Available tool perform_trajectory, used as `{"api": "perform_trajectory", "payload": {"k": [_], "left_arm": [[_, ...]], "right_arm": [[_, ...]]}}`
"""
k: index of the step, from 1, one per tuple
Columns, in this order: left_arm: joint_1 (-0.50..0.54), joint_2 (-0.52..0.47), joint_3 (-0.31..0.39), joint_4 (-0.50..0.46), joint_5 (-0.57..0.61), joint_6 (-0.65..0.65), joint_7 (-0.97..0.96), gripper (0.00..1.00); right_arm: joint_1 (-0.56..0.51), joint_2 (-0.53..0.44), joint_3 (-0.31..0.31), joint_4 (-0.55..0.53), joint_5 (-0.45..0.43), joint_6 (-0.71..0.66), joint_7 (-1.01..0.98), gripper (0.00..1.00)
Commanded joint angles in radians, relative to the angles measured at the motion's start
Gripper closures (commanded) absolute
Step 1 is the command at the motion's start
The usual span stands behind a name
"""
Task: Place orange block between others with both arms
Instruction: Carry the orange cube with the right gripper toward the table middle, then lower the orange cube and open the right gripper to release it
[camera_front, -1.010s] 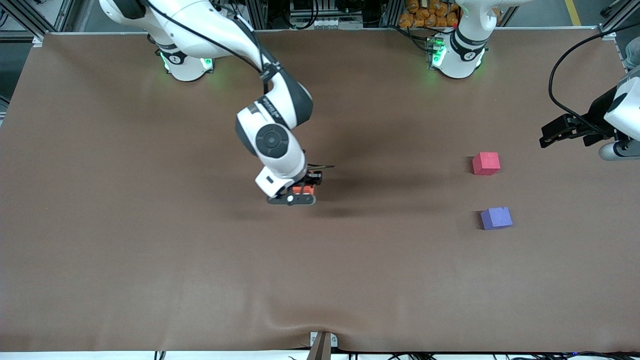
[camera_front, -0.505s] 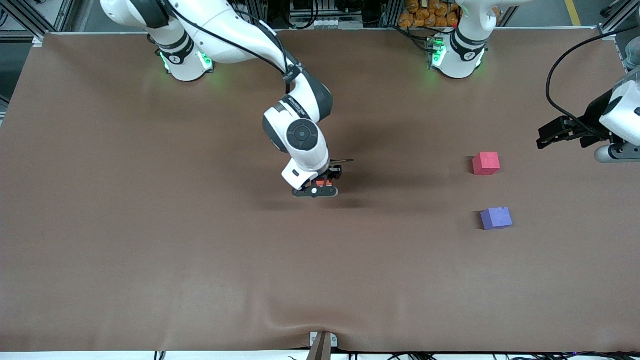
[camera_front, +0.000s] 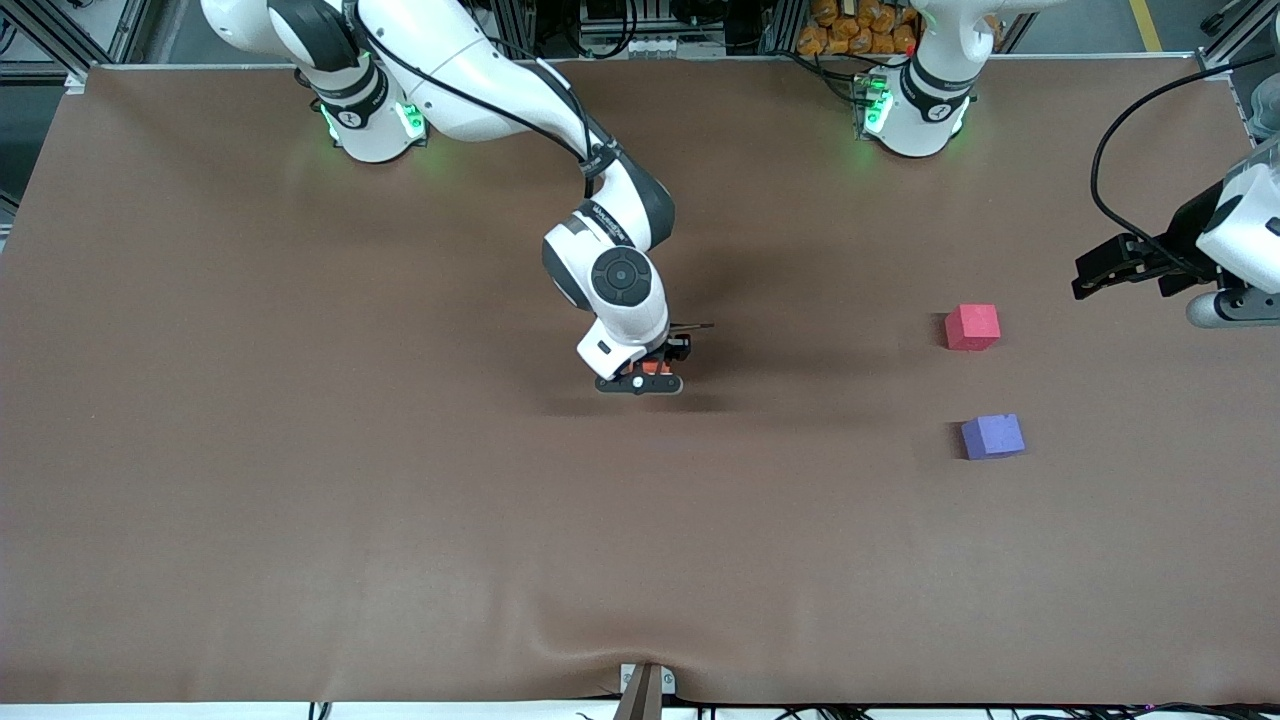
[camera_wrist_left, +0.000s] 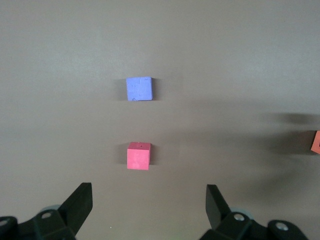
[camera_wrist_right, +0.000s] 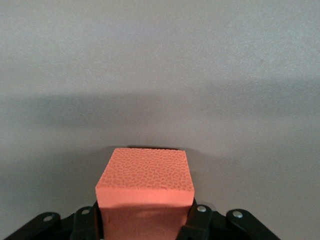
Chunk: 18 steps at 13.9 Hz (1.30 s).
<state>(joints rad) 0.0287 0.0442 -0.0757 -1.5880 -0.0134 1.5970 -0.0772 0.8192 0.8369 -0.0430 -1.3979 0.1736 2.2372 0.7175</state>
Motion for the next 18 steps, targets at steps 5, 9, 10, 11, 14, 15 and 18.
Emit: {"api": "perform_trajectory", "payload": {"k": [5, 9, 10, 11, 14, 15, 18], "left_arm": [[0.01, 0.013, -0.001, 0.025, -0.017, -0.017, 0.025, 0.0], [0.008, 0.011, -0.001, 0.025, -0.017, -0.017, 0.025, 0.0], [0.011, 0.011, -0.001, 0.025, -0.017, -0.017, 0.025, 0.0], [0.013, 0.011, -0.001, 0.025, -0.017, -0.017, 0.025, 0.0], [0.014, 0.011, -0.002, 0.025, -0.019, -0.017, 0.025, 0.0], [0.013, 0.011, -0.003, 0.025, -0.019, -0.017, 0.024, 0.0], [0.007, 0.013, -0.003, 0.025, -0.019, -0.017, 0.024, 0.0]], "right_arm": [[0.02, 0.047, -0.015, 0.034, -0.026, 0.041, 0.019, 0.0], [0.012, 0.011, -0.015, 0.034, -0.029, 0.024, 0.017, 0.0], [0.005, -0.013, -0.015, 0.033, -0.023, 0.018, 0.019, 0.0], [-0.006, -0.04, -0.015, 0.034, -0.022, -0.017, 0.017, 0.0], [-0.044, -0.105, -0.018, 0.036, -0.022, -0.089, 0.011, 0.0], [-0.06, -0.123, -0.018, 0.036, -0.022, -0.112, 0.007, 0.0], [-0.115, -0.18, -0.02, 0.025, -0.029, -0.203, -0.028, 0.0]]}}
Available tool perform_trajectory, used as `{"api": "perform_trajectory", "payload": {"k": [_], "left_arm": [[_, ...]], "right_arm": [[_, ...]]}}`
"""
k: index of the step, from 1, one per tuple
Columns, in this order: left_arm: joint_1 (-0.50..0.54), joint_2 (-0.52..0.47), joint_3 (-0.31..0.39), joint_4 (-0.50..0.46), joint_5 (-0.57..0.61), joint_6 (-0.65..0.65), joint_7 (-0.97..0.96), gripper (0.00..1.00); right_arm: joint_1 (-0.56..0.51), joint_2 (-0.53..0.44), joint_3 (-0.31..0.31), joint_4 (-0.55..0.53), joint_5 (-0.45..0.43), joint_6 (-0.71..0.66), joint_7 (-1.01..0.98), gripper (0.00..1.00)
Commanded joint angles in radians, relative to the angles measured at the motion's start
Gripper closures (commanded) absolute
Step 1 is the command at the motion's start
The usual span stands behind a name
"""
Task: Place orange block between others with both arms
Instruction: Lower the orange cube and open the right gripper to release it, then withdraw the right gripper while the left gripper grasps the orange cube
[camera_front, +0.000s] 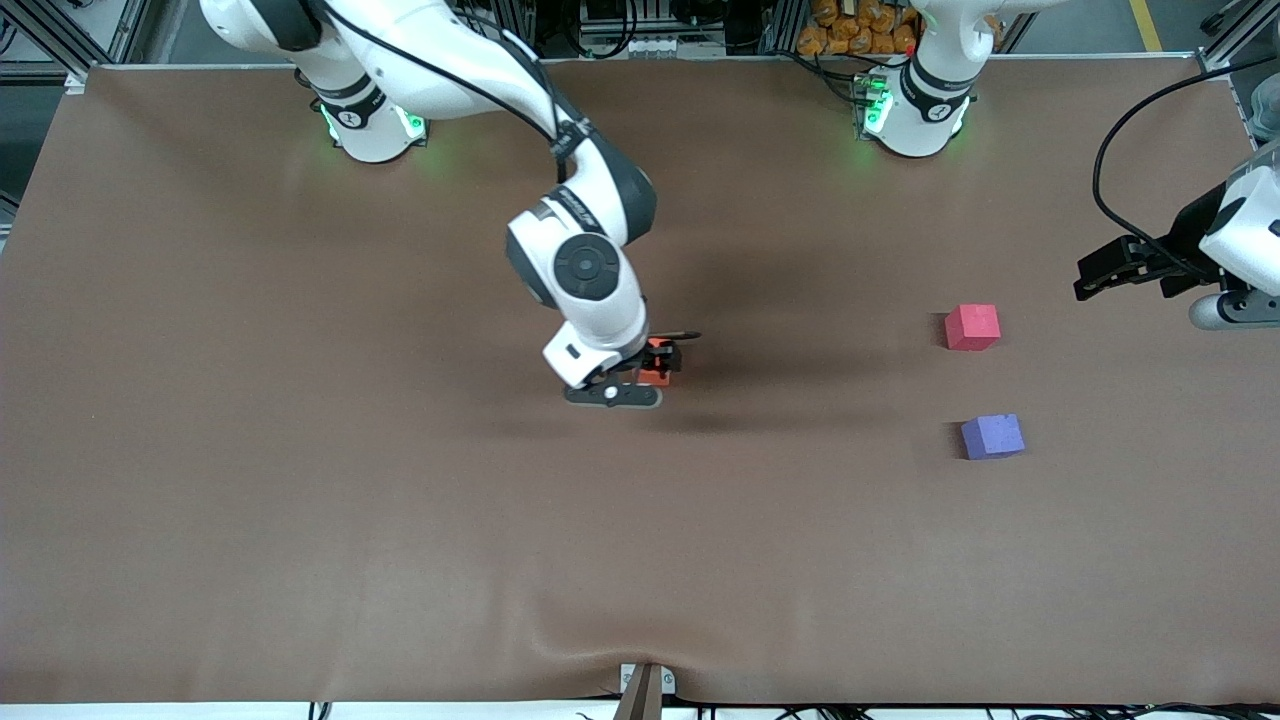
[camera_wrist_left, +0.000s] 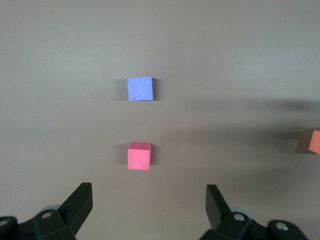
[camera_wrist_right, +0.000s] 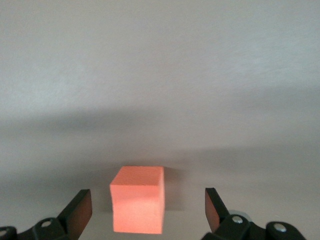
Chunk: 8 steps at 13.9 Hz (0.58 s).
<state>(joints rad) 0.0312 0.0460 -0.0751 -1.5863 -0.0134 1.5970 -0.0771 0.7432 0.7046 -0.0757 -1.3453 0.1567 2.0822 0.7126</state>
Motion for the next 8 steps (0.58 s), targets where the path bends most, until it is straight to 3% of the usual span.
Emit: {"api": "perform_trajectory", "payload": {"k": [1, 8], "left_arm": [[0.004, 0.011, -0.002, 0.023, -0.019, -0.017, 0.023, 0.0], [-0.054, 0.08, -0.005, 0.025, -0.068, 0.007, -0.009, 0.0]], "right_arm": [[-0.06, -0.06, 0.013, -0.028, -0.012, -0.08, -0.065, 0.0], [-0.215, -0.161, 0.013, -0.121, -0.016, -0.113, -0.313, 0.0]]}}
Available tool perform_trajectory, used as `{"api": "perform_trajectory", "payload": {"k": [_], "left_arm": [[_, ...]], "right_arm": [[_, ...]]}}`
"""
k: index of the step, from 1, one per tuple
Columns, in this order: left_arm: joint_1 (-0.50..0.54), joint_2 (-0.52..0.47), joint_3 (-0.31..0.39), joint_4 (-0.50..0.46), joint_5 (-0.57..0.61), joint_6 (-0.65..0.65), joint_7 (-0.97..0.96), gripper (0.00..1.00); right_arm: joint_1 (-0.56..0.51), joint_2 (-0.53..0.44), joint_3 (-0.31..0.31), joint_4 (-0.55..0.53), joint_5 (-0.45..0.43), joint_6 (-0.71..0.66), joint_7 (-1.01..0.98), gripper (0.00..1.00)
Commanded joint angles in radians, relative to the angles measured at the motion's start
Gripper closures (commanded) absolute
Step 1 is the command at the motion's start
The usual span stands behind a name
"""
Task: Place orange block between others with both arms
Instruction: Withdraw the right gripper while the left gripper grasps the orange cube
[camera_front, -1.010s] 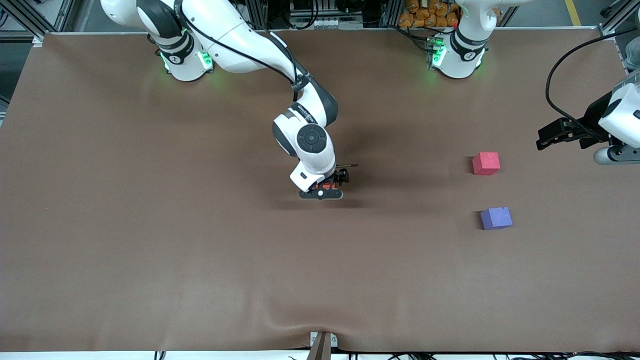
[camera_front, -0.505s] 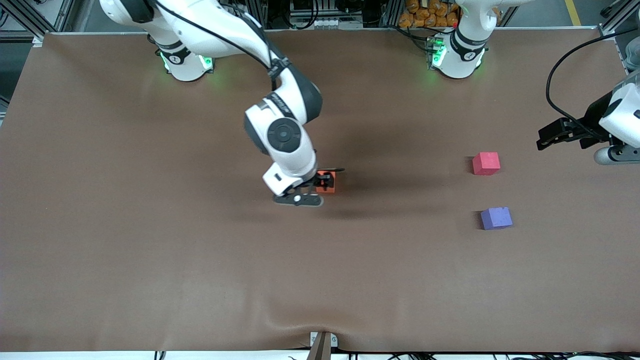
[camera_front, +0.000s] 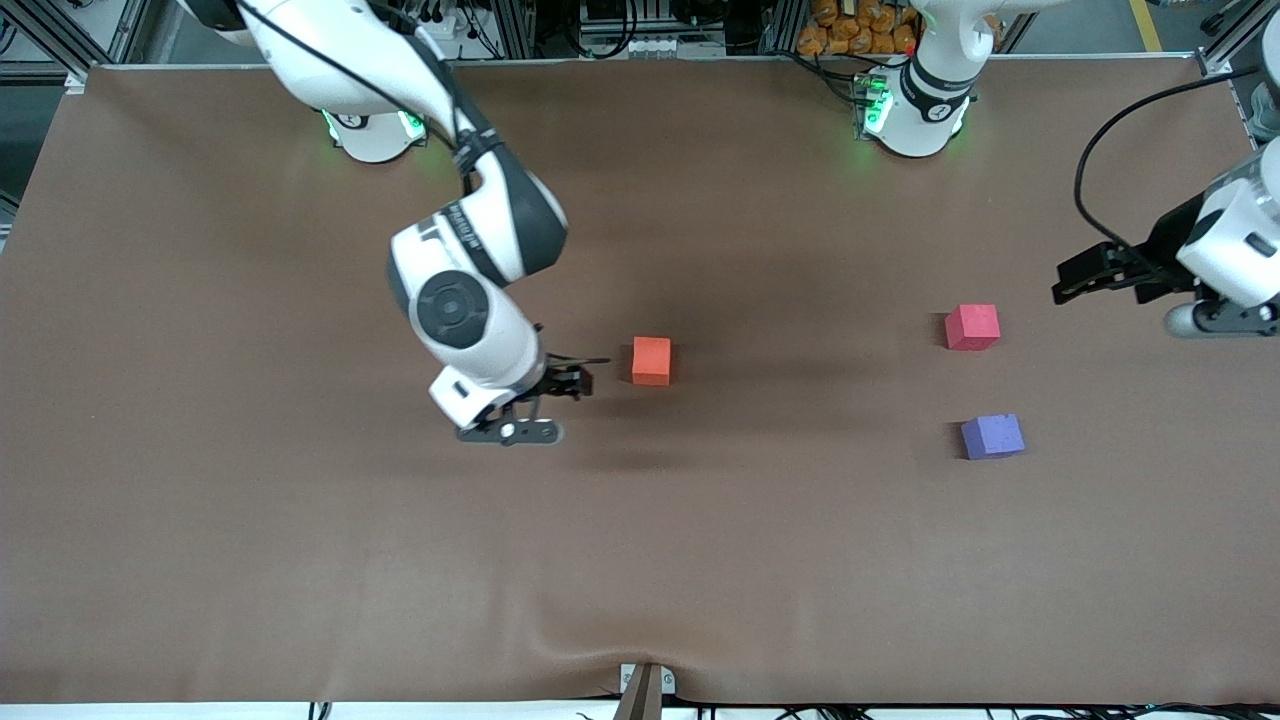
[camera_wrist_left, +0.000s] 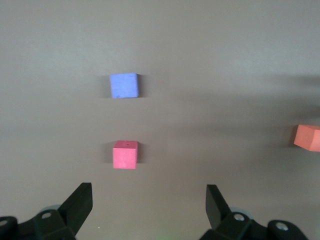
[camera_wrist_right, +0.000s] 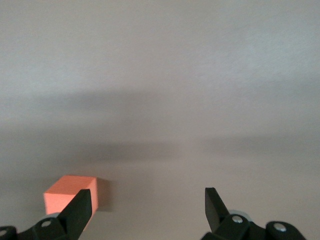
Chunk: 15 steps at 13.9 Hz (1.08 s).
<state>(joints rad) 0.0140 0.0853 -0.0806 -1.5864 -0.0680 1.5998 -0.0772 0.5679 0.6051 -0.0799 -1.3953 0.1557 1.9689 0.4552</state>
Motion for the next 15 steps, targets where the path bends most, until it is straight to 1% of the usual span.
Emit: {"api": "perform_trajectory", "payload": {"k": [1, 3, 7, 8, 10, 14, 15], "left_arm": [[-0.057, 0.05, 0.001, 0.025, -0.012, 0.023, -0.032, 0.0], [-0.123, 0.067, 0.001, 0.025, -0.003, 0.04, -0.117, 0.0], [-0.233, 0.099, 0.001, 0.025, -0.001, 0.103, -0.219, 0.0], [-0.267, 0.114, 0.002, 0.025, -0.001, 0.124, -0.254, 0.0], [-0.301, 0.152, 0.001, 0.025, -0.007, 0.149, -0.302, 0.0], [-0.425, 0.205, 0.001, 0.025, -0.012, 0.238, -0.441, 0.0], [-0.43, 0.22, 0.001, 0.025, -0.013, 0.245, -0.467, 0.0]], "right_arm": [[-0.054, -0.07, 0.016, -0.082, -0.015, 0.002, -0.084, 0.0], [-0.079, -0.076, 0.011, -0.093, -0.028, 0.002, -0.128, 0.0], [-0.1, -0.088, 0.009, -0.11, -0.133, 0.005, -0.225, 0.0], [-0.108, -0.088, 0.009, -0.11, -0.139, 0.005, -0.251, 0.0], [-0.137, -0.093, 0.009, -0.11, -0.139, 0.005, -0.314, 0.0], [-0.203, -0.093, 0.011, -0.111, -0.139, 0.007, -0.43, 0.0], [-0.217, -0.093, 0.011, -0.111, -0.139, 0.007, -0.458, 0.0]]}}
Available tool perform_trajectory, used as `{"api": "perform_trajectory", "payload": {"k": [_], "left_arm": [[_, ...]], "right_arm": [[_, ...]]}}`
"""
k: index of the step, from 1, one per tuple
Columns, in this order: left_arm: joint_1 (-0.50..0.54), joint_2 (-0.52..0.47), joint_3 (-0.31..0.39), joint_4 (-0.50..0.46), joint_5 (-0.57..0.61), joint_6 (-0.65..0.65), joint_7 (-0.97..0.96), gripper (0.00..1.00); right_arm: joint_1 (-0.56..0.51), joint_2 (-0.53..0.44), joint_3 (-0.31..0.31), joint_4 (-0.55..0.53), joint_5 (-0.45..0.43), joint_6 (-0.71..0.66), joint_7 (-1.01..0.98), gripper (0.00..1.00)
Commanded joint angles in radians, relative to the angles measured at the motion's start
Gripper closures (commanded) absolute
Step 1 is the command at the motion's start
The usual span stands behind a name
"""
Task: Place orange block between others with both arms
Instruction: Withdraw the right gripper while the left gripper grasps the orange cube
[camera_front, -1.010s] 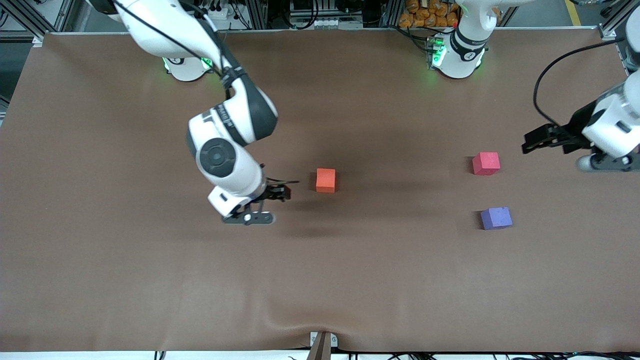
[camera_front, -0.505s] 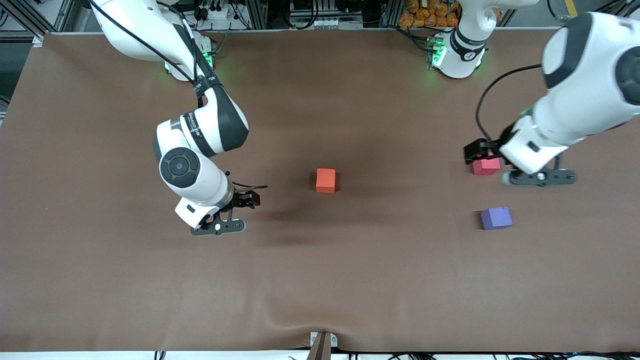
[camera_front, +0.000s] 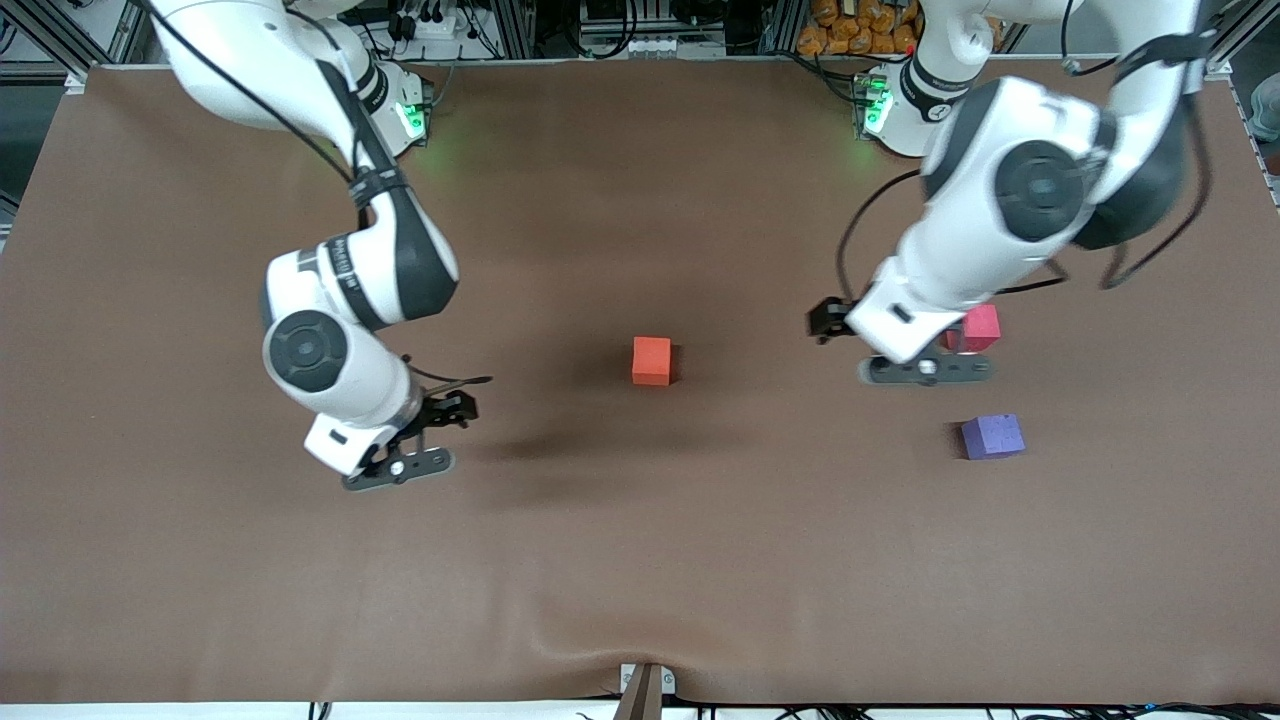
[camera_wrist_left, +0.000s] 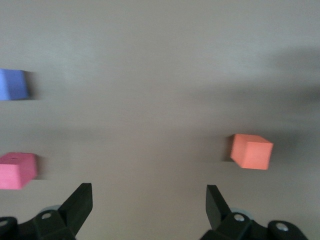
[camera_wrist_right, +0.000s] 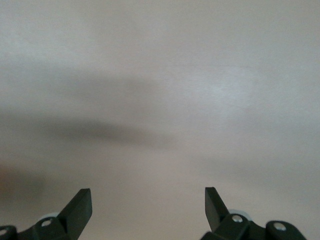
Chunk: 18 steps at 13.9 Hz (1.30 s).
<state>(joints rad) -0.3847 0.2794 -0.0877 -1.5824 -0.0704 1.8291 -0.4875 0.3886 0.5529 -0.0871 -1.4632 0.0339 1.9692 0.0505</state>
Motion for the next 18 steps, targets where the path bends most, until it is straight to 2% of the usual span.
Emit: {"api": "perform_trajectory", "payload": {"k": [1, 6, 8, 13, 18], "left_arm": [[-0.04, 0.038, 0.006, 0.021, -0.011, 0.022, -0.066, 0.0], [-0.172, 0.153, 0.008, 0.024, -0.009, 0.168, -0.17, 0.0], [-0.195, 0.213, 0.006, 0.036, -0.009, 0.235, -0.172, 0.0], [-0.279, 0.349, 0.005, 0.048, -0.009, 0.377, -0.177, 0.0], [-0.304, 0.394, 0.005, 0.05, -0.008, 0.438, -0.235, 0.0]], "right_arm": [[-0.046, -0.041, 0.018, -0.043, -0.017, 0.007, -0.073, 0.0], [-0.138, -0.062, 0.018, -0.069, -0.017, 0.011, -0.147, 0.0], [-0.169, -0.085, 0.018, -0.069, -0.017, 0.005, -0.15, 0.0], [-0.253, -0.192, 0.018, -0.075, -0.014, -0.116, -0.15, 0.0], [-0.343, -0.312, 0.012, -0.075, -0.02, -0.203, -0.156, 0.0]]}}
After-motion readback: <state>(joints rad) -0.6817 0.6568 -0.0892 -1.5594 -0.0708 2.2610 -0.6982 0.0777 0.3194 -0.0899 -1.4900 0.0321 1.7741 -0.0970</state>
